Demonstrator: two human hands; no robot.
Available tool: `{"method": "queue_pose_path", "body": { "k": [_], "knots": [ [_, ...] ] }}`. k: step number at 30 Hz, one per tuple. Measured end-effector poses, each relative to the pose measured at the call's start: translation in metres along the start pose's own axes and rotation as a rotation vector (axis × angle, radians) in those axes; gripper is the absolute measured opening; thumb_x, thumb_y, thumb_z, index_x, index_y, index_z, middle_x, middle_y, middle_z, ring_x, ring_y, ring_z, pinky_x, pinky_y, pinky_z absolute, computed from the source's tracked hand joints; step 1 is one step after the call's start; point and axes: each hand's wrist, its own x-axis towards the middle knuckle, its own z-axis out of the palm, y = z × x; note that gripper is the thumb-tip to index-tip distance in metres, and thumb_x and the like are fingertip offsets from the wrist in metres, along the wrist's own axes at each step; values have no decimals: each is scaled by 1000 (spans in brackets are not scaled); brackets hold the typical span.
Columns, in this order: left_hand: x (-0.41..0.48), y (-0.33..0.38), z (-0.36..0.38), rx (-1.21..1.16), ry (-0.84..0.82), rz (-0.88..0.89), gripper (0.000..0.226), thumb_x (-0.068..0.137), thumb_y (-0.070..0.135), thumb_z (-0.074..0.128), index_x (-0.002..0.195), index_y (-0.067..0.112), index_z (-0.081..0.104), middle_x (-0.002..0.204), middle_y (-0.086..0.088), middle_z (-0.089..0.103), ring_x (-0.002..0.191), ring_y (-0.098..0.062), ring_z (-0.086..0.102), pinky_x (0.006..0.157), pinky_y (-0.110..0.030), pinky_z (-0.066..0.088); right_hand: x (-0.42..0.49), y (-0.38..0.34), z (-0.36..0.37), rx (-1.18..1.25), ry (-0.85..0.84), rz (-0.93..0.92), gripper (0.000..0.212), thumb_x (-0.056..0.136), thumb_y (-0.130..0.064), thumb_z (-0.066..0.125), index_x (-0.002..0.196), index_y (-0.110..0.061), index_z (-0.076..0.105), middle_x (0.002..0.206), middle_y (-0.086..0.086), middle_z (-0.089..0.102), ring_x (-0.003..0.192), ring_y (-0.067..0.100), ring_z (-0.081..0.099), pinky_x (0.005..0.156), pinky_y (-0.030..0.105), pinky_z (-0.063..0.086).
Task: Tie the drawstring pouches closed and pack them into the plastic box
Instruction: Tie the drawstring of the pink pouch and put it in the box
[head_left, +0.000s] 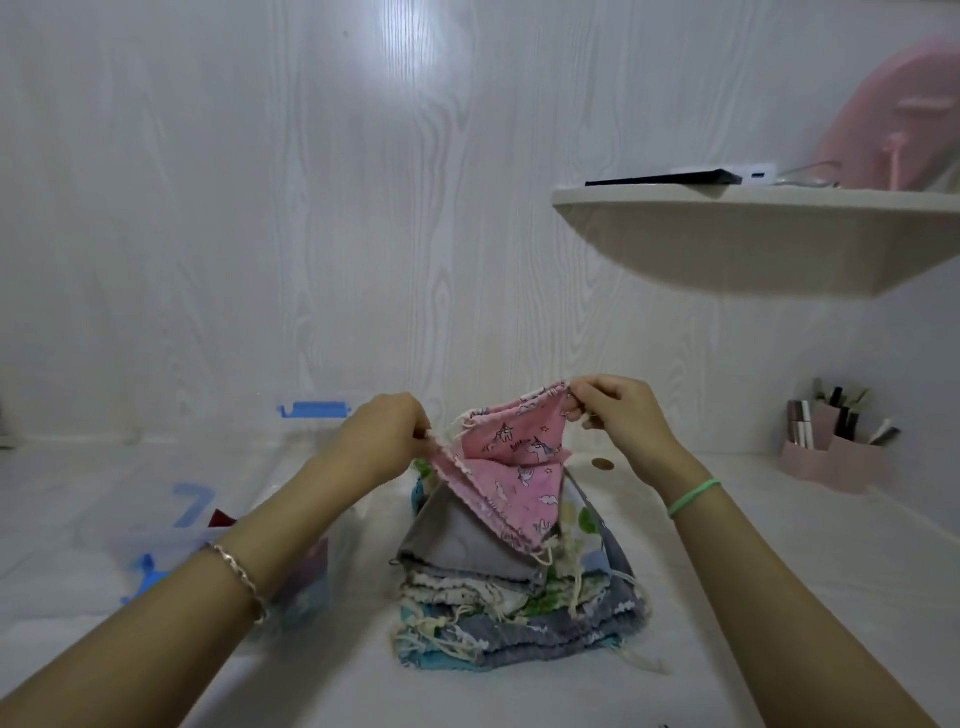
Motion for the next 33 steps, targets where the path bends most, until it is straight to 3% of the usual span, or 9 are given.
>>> {"method": "queue_pose_path", "body": {
  "k": [3,6,8,11,13,19,26,31,33],
  "knots": [
    [-3,-2,-6,-14,-209,14,55,82,32,74,132,17,55,125,-3,62,103,-17,62,87,-27,50,7,-5,6,62,26,-3,20,95,-12,56,86,-7,73,79,8,71,70,13,62,66,23,51],
    [-11,16,6,-260,-242,12,97,75,59,70,151,18,24,146,-4,44,118,-23,56,96,-33,46,10,-11,19,83,4,-15,18,94,-10,58,85,-6,73,77,9,70,65,11,61,62,19,50],
    [-12,28,17,-385,-87,34,84,78,49,72,145,15,35,132,-9,57,100,-23,66,87,-36,53,11,-14,26,95,-13,-15,18,94,-9,58,84,-6,74,75,9,71,63,11,61,60,17,50],
    [-4,24,14,-407,205,71,11,84,19,70,83,8,70,75,-9,70,61,-19,63,68,-44,56,12,-17,25,113,16,-10,19,93,-9,58,83,-7,74,73,7,71,63,11,61,62,20,50],
    [0,17,7,-387,272,93,19,85,15,69,67,10,69,63,-6,68,59,-17,66,66,-43,57,12,-17,19,127,41,2,19,94,-9,57,84,-6,73,72,7,70,61,10,61,63,22,50],
    [-10,8,-13,-567,206,129,18,85,24,70,73,12,75,62,-5,70,53,-12,66,61,-25,59,5,-5,15,232,118,123,22,92,-6,51,74,-3,62,68,9,62,61,16,57,63,26,48],
    [-23,-9,-17,-1259,225,-130,26,96,16,55,80,0,68,63,-7,66,51,-10,64,50,-17,54,-4,26,4,902,283,431,26,89,-4,41,66,-14,38,82,17,62,73,23,68,75,29,51],
    [-28,-4,-5,-1259,297,-122,29,99,20,51,78,4,64,64,-4,60,56,-13,62,54,-20,55,-6,29,17,1232,188,475,28,93,-5,44,67,-15,41,76,7,63,73,22,74,90,45,52],
    [-27,1,-11,-1238,262,-48,30,100,21,48,79,5,62,74,-7,63,71,-18,66,68,-25,58,-4,19,25,1234,131,443,25,97,-10,52,72,-11,49,65,4,57,61,15,64,82,37,55]
  ]
}}
